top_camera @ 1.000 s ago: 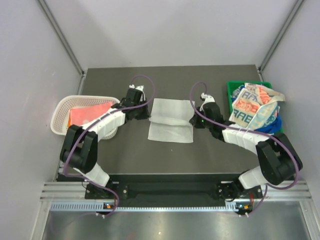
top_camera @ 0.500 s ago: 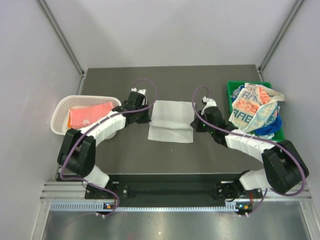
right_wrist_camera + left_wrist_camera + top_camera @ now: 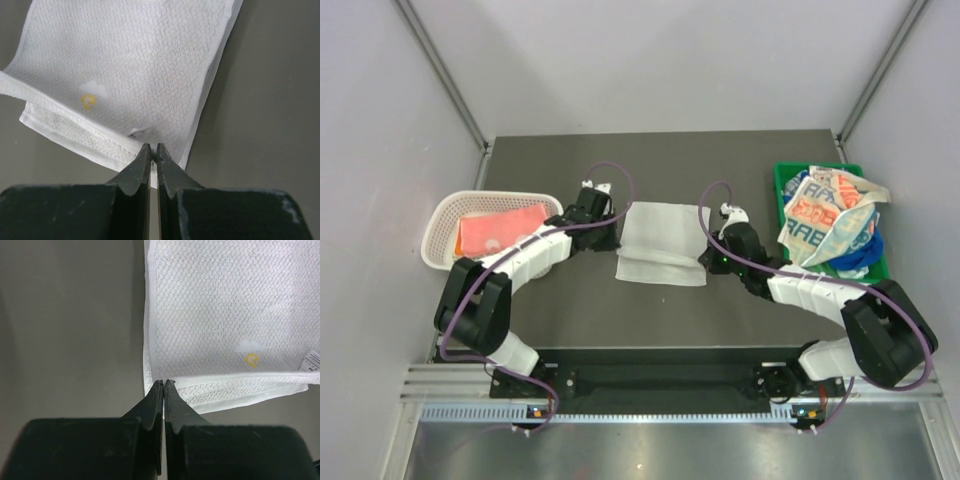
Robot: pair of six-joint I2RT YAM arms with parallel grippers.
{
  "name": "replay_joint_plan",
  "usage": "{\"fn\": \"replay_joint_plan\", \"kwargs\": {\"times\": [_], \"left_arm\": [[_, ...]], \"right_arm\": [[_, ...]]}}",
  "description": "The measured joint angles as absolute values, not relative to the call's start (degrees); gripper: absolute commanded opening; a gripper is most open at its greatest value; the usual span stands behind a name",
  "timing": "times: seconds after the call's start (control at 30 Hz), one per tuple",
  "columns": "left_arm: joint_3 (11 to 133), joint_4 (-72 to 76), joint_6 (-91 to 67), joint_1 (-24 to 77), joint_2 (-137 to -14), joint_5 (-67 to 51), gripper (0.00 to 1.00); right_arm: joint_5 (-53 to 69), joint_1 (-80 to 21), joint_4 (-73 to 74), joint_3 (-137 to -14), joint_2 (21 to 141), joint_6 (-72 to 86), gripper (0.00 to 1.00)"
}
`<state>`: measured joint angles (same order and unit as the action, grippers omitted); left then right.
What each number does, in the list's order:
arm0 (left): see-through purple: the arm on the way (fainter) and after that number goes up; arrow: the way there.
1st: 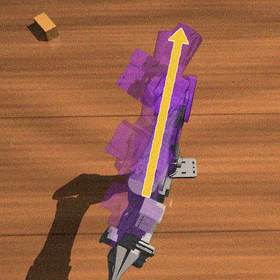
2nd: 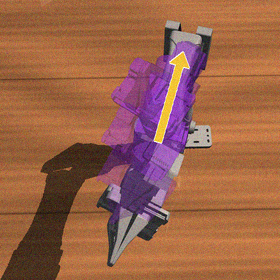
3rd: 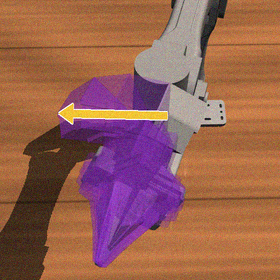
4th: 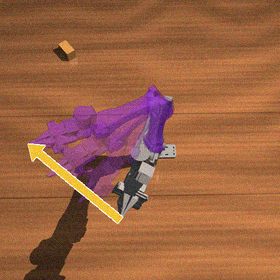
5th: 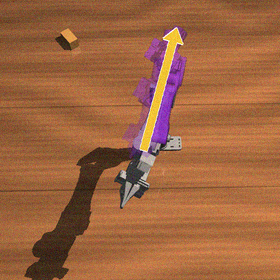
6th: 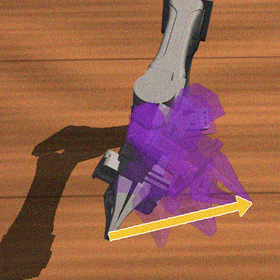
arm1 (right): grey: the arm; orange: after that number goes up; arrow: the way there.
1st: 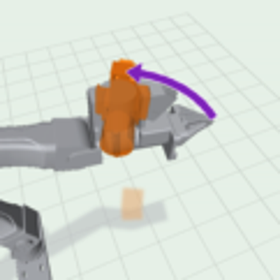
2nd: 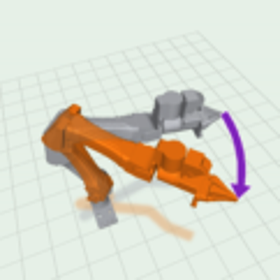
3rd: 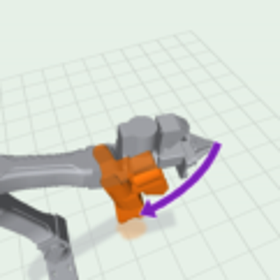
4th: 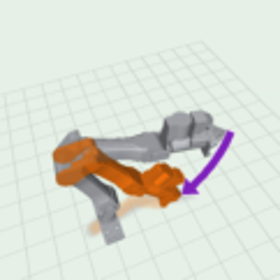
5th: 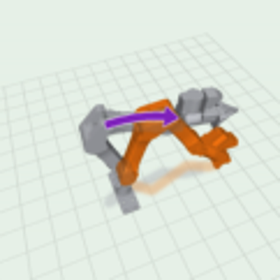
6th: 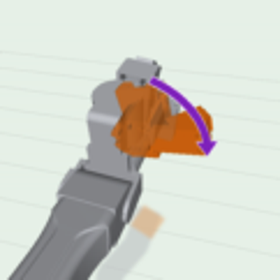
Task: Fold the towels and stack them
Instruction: Fold the towel
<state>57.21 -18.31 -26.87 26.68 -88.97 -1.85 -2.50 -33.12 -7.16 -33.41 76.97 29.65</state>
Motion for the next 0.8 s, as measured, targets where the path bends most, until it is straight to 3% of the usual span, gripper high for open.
{"fn": "replay_joint_plan", "kwargs": {"times": [0.7, 0.8], "left_arm": [[53.69, -18.28, -26.92, 27.73, -89.1, -2.11, 0.0], [53.56, -18.22, -26.92, 27.88, -89.34, -2.31, 0.07]], "right_arm": [[-2.9, -33.65, -8.84, -30.72, 77.32, 30.3, 0.0], [-2.85, -33.65, -9.21, -30.26, 77.52, 30.52, 0.04]]}}
